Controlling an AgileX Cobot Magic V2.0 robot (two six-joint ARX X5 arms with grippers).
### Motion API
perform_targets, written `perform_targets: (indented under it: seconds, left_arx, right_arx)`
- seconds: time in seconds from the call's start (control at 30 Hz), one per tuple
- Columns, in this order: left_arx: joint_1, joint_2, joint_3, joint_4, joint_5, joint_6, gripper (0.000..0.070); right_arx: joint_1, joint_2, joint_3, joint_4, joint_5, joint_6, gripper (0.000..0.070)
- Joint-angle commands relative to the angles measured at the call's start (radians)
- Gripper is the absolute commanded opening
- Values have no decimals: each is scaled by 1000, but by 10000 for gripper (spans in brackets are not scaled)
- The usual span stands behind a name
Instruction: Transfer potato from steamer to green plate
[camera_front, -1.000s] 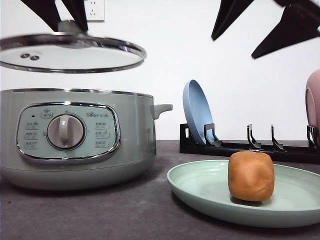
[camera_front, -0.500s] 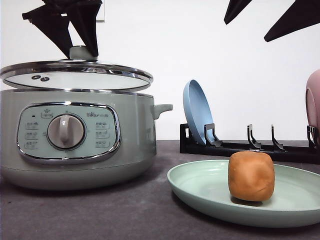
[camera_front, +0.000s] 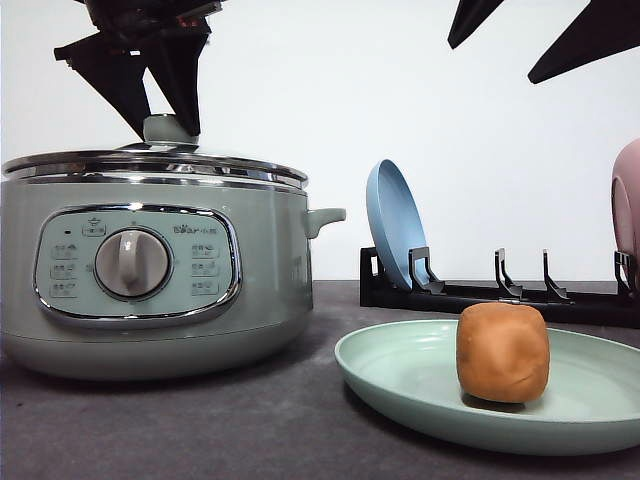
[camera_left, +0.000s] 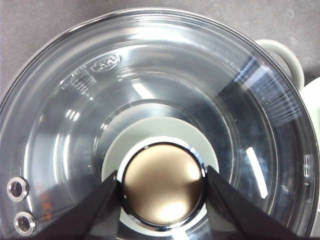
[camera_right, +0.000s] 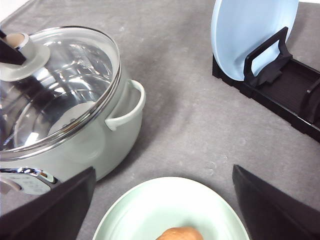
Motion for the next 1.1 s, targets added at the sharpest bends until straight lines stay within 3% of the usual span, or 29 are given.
perform_targets:
  seconds: [0.0,0.4,0.47,0.6,0.67,1.07]
  left_arx:
    - [-5,27,28,20,6,4,0]
    - [-5,56,26,-6,6,2,5]
    - [-5,56,26,-11,6,-3,82]
    - [-5,55,27,-17,6,-4,410]
    - [-5,54,27,-18,6,-4,499]
    - [-5,-15,79,-17,6,-4,515]
  right_arx:
    - [4,6,14,7,5,-12,553]
    - [4,6,14,7,5,-16,552]
    - [4,6,14,7,4,-16,553]
    - [4,6,14,7,2,-16,553]
    - [4,6,14,6,-2,-16,553]
    - [4,6,14,-6,-6,-15,552]
